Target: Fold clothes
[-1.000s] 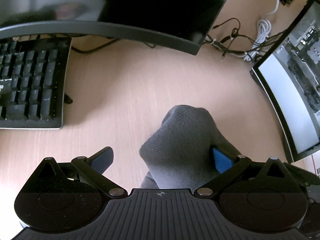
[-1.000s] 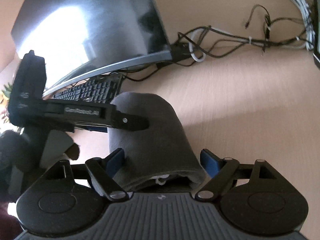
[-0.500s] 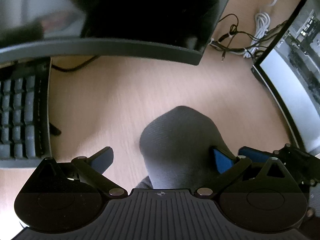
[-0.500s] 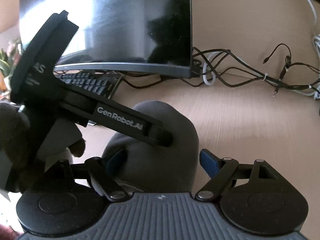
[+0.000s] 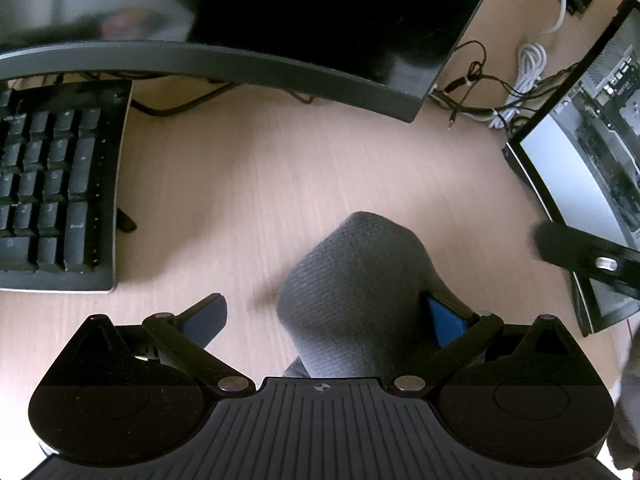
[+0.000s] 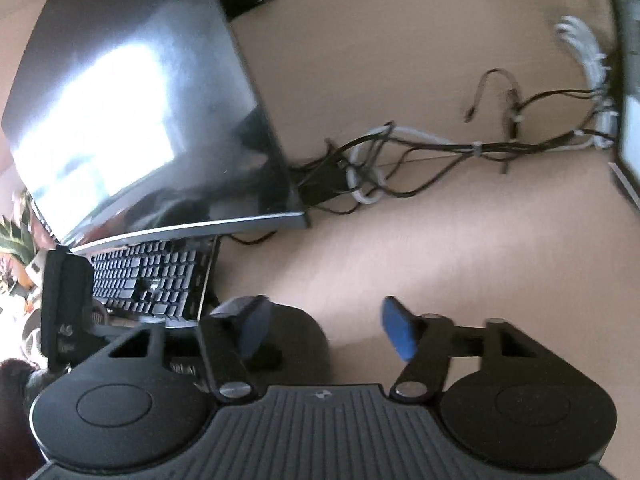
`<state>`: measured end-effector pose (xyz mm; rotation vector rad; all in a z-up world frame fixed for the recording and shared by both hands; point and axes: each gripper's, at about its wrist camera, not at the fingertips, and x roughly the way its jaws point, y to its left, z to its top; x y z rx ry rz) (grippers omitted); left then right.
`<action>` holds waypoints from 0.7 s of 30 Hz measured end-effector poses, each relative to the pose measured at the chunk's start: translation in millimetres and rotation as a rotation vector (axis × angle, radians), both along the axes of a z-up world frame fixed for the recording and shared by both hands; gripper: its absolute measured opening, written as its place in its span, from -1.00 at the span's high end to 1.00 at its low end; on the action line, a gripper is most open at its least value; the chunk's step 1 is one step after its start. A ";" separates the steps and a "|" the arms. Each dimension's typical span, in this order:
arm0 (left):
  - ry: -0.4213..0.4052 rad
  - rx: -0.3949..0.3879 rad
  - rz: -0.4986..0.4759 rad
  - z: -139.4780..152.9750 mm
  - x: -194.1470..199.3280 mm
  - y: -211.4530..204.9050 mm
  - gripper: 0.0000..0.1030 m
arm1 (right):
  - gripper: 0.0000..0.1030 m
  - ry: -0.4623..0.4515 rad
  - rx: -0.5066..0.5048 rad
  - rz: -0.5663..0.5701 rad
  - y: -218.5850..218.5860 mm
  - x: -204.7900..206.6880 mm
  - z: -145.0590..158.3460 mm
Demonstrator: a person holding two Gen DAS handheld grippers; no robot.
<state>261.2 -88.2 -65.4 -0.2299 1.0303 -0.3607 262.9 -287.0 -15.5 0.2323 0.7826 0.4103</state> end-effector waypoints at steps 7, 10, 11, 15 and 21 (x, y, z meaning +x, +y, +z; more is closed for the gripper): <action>0.035 -0.044 0.087 -10.9 -1.5 31.8 -1.00 | 0.02 0.217 0.070 -0.011 24.4 28.1 -53.8; 0.006 -0.007 0.064 -7.1 -4.6 25.4 -1.00 | 0.04 0.190 0.068 -0.005 27.7 23.7 -52.3; 0.003 -0.003 0.059 -6.8 -3.7 23.5 -1.00 | 0.04 0.162 0.047 -0.001 25.6 16.4 -45.5; 0.002 -0.002 0.050 -7.0 -0.1 21.2 -1.00 | 0.05 0.056 -0.017 0.007 27.0 9.6 -25.1; -0.024 0.020 0.057 -4.3 -7.4 20.8 -1.00 | 0.13 -0.023 -0.081 0.000 28.6 17.5 -2.9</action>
